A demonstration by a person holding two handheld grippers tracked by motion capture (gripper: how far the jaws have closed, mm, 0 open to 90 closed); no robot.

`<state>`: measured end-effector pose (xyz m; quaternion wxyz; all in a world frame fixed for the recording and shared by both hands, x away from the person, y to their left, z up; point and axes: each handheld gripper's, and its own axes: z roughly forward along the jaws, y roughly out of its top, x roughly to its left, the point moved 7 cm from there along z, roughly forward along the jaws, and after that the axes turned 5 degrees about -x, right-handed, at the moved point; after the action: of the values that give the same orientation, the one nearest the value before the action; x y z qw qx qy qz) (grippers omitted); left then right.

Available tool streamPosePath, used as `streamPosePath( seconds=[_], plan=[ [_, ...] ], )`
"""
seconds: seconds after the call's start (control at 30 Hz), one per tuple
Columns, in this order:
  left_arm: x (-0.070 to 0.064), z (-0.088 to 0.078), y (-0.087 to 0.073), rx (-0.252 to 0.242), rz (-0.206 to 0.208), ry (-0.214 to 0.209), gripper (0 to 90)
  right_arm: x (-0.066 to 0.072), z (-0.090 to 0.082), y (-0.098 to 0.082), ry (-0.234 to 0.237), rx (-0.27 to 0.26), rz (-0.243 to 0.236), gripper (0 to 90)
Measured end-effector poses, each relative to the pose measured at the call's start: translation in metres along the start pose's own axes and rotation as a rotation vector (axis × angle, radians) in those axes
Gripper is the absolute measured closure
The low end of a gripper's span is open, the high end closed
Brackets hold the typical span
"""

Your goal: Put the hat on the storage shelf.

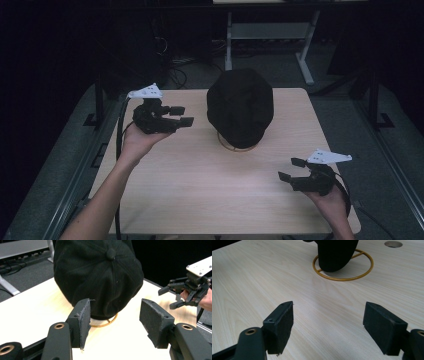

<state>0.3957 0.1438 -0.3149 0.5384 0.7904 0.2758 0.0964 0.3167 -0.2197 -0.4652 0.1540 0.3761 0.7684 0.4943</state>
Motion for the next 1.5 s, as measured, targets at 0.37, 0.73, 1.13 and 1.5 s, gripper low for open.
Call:
streamPosePath(
  seconds=[0.37, 0.73, 1.13, 1.5],
  plan=[
    [0.003, -0.005, -0.026, 0.006, -0.03, 0.012, 40.6, 0.0, 0.003, -0.002, 0.001, 0.019, -0.005, 24.4],
    [-0.002, -0.008, -0.044, 0.033, -0.002, 0.03, 38.2, 0.0, 0.002, -0.002, -0.004, 0.021, -0.003, 24.4],
    [-0.003, -0.014, -0.073, 0.024, -0.03, 0.018, 37.2, 0.001, 0.003, -0.004, -0.006, 0.032, -0.006, 24.4],
    [-0.006, -0.019, -0.096, 0.024, -0.043, 0.038, 35.7, 0.002, 0.004, -0.007, -0.009, 0.043, -0.017, 24.5]
  ],
)
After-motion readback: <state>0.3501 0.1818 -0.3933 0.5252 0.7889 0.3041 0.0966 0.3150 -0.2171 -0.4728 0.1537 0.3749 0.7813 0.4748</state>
